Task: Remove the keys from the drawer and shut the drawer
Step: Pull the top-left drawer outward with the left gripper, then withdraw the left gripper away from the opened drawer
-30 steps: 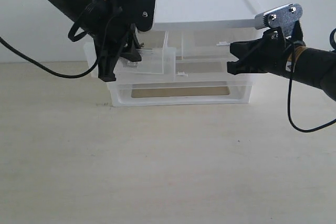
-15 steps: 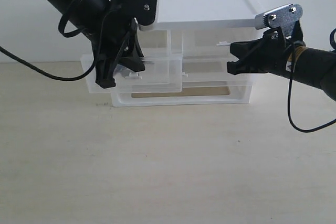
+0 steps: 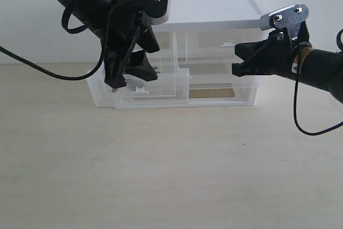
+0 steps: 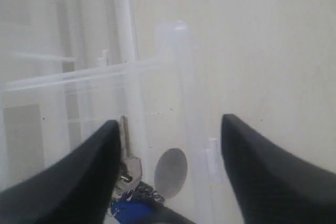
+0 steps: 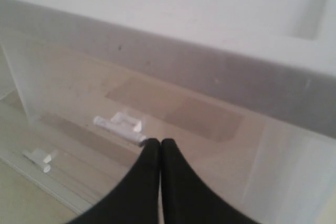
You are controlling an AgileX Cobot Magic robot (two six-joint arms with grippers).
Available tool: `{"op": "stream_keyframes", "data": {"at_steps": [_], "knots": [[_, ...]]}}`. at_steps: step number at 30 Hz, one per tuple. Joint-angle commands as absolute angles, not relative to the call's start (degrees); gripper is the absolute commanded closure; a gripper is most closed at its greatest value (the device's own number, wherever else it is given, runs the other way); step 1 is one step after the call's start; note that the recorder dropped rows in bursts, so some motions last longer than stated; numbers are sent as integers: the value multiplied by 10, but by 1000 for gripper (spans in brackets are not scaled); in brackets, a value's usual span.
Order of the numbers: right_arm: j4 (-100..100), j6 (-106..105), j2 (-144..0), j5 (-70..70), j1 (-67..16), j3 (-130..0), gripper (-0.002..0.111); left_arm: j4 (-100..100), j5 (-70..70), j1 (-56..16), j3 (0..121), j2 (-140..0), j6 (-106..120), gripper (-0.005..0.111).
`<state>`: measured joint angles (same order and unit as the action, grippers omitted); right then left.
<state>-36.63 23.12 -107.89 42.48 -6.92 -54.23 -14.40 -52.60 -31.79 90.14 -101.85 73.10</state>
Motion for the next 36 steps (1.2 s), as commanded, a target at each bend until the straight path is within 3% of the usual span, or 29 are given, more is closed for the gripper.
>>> {"op": "stream_keyframes", "data": {"at_steps": [1, 6, 11, 16, 25, 36], "knots": [[-278, 234, -1081, 395, -58, -561, 108, -149, -509, -320, 905, -1011, 701, 44], [-278, 234, -1081, 395, -58, -561, 108, -142, -508, -320, 905, -985, 634, 53], [-278, 234, -1081, 395, -58, -561, 108, -141, -511, -319, 905, -939, 548, 73], [-278, 234, -1081, 395, -58, -561, 108, -156, -525, -319, 902, -895, 496, 102], [-278, 234, -1081, 396, -58, -561, 108, -207, -466, -319, 777, -781, 496, 102], [-278, 224, -1081, 391, -58, -561, 108, -250, -224, -319, 548, -539, 398, 102]]}}
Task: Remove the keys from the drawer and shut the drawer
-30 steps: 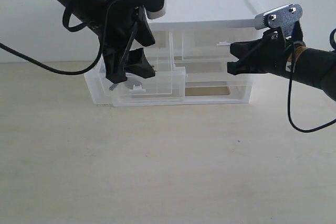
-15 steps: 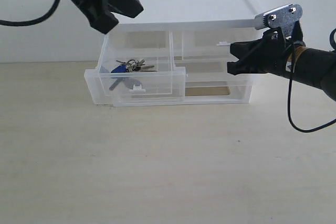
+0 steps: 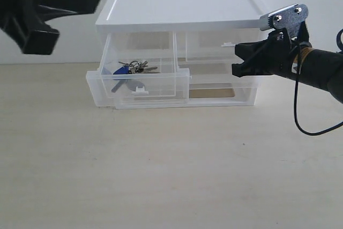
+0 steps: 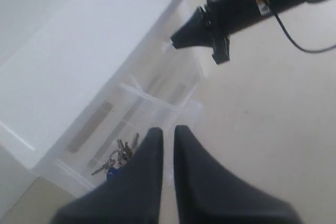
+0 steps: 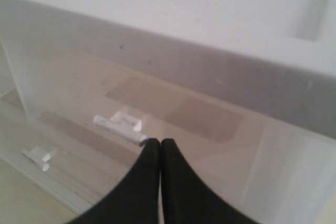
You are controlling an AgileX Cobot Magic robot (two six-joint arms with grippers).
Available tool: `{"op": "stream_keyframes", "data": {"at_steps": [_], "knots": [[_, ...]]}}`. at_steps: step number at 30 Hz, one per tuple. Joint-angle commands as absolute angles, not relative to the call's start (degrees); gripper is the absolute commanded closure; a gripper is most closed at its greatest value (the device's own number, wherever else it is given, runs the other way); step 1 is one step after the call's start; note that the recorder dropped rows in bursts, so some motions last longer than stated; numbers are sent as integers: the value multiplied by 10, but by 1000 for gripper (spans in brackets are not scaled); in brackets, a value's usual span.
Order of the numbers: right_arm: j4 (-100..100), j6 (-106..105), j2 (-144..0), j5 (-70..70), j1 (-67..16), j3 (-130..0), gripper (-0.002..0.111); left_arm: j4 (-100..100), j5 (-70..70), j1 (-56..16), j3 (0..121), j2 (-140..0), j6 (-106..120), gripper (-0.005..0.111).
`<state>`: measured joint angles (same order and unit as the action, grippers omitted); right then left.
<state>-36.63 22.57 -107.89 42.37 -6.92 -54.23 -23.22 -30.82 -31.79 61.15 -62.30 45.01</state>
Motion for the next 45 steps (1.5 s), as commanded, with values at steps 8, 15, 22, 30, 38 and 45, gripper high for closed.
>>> {"op": "stream_keyframes", "data": {"at_steps": [8, 15, 22, 30, 38, 45], "knots": [[-278, 226, -1081, 381, -58, -561, 108, -251, -126, -319, 415, -343, 334, 102], [-278, 226, -1081, 381, -58, -561, 108, -251, -122, -319, 339, -186, 290, 102], [-278, 226, -1081, 382, -58, -561, 108, -251, -178, -319, 316, -63, 266, 102], [-274, 293, -1081, 383, -58, -561, 108, -251, -281, -319, 316, 0, 261, 102], [-274, 295, -1081, 383, -58, -561, 108, -251, -285, -319, 316, 0, 261, 102], [-274, 295, -1081, 387, -58, -561, 108, -251, -285, -319, 316, 0, 261, 102]]}}
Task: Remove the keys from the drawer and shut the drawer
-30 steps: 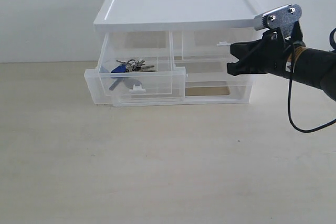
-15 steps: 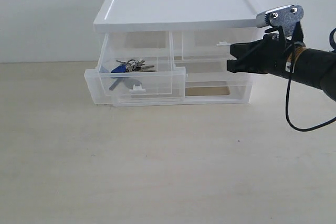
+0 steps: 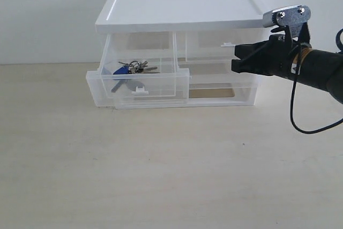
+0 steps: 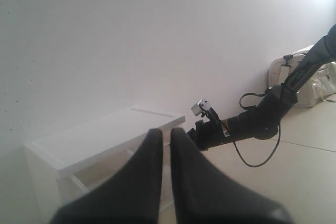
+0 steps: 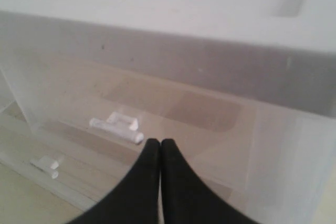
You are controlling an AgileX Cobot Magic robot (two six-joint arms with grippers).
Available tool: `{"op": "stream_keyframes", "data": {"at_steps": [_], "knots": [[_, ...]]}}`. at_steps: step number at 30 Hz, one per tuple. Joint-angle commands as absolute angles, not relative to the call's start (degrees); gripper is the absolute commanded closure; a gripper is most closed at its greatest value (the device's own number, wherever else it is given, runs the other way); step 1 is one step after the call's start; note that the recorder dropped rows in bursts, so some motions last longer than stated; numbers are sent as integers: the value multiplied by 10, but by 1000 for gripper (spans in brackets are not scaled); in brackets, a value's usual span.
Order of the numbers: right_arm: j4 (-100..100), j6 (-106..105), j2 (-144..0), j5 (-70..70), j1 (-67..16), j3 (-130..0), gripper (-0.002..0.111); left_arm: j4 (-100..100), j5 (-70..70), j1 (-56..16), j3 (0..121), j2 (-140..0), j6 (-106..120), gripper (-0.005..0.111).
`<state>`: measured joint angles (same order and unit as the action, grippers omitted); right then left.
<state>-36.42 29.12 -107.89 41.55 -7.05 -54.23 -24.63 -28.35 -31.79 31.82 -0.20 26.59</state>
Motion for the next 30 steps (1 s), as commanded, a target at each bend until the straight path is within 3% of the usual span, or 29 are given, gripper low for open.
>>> {"op": "stream_keyframes", "data": {"at_steps": [1, 10, 20, 30], "knots": [[-274, 295, -1081, 387, -58, -561, 108, -251, -284, -319, 316, 0, 261, 102], [-274, 295, -1081, 387, -58, -561, 108, -199, -254, -274, 306, 0, 252, 102], [-274, 295, -1081, 387, -58, -561, 108, -47, -232, -116, 273, 0, 4, 102], [-274, 295, -1081, 387, -58, -561, 108, -32, -214, 14, 238, 0, -4, 102]]}}
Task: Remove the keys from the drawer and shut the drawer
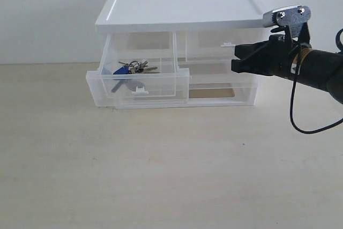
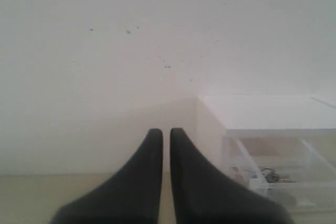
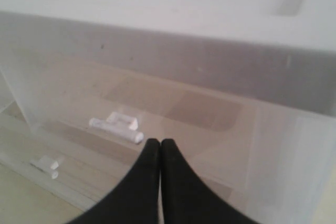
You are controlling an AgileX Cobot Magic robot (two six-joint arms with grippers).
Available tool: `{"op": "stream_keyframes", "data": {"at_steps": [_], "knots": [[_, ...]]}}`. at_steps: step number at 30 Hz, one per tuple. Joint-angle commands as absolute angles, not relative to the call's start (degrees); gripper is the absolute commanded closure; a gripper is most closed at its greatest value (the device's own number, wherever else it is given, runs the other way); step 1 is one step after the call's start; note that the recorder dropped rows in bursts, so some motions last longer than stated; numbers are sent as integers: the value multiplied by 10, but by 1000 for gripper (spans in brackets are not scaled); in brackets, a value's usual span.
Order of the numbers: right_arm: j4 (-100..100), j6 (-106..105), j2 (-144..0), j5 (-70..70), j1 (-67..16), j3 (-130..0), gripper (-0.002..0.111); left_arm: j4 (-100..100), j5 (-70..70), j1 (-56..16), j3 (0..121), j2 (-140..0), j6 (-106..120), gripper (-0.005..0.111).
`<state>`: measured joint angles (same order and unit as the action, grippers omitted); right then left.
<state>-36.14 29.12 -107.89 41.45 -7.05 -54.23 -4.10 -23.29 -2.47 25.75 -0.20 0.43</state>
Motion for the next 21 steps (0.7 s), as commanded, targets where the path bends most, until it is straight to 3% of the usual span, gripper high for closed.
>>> {"op": "stream_keyframes", "data": {"at_steps": [1, 8, 21], "knots": [[-274, 295, -1081, 387, -58, -561, 108, -26, -208, 24, 230, 0, -4, 102], [-274, 295, -1081, 387, -58, -561, 108, 14, -137, 36, 156, 0, -7, 102], [-273, 295, -1081, 387, -58, -561, 108, 16, -132, 36, 48, 0, -22, 102]]}}
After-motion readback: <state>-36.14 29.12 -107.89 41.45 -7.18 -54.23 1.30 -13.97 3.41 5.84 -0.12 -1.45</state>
